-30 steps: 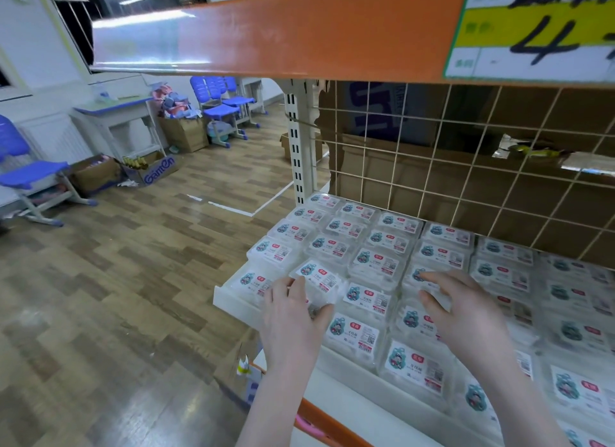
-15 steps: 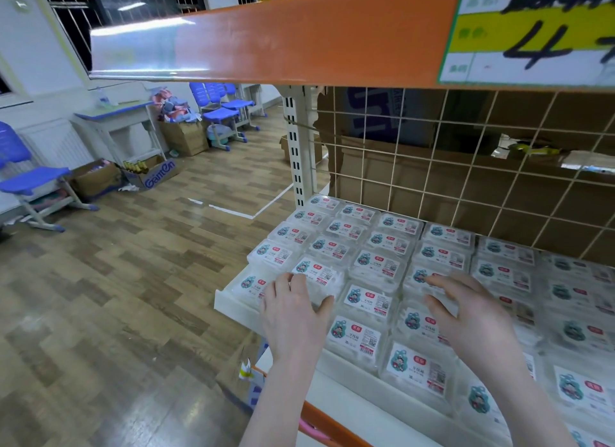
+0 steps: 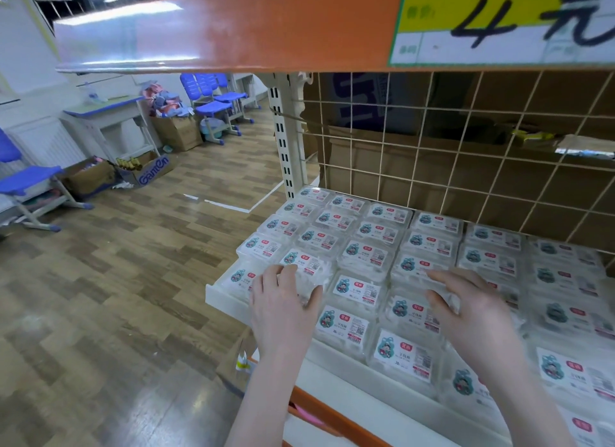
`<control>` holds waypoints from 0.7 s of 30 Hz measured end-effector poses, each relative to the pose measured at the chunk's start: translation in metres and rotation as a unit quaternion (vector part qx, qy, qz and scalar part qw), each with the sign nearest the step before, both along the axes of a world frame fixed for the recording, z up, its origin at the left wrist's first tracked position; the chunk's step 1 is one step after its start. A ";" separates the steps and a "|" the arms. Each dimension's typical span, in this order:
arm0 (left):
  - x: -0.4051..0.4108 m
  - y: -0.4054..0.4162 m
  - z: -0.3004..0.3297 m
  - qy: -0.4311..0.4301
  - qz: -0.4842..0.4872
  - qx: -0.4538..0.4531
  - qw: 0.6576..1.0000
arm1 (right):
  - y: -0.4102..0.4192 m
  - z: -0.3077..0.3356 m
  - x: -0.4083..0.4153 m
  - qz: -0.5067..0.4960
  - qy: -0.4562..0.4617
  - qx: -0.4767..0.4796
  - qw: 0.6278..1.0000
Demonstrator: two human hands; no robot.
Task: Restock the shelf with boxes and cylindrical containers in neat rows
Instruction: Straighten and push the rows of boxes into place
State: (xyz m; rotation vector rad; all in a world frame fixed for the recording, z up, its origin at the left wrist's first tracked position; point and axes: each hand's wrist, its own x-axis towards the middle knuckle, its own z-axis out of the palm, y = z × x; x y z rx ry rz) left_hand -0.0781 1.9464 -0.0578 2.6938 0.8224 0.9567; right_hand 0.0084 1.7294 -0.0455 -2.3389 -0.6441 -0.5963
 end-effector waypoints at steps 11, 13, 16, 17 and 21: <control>-0.019 -0.008 0.018 -0.007 -0.105 -0.020 0.994 | -0.025 0.006 -0.048 -0.135 -0.040 0.000 0.990; -0.025 -0.007 0.023 0.016 -0.133 -0.039 0.990 | -0.029 0.003 -0.065 -0.173 -0.041 0.000 0.984; -0.037 -0.007 0.028 0.020 -0.173 -0.038 0.984 | -0.036 0.002 -0.099 -0.231 -0.036 -0.012 0.972; -0.041 -0.008 0.030 0.021 -0.186 -0.037 0.982 | -0.039 0.001 -0.109 -0.252 -0.035 -0.017 0.967; -0.057 -0.029 0.033 0.028 -0.257 -0.073 0.963 | -0.060 0.003 -0.157 -0.317 -0.033 -0.026 0.947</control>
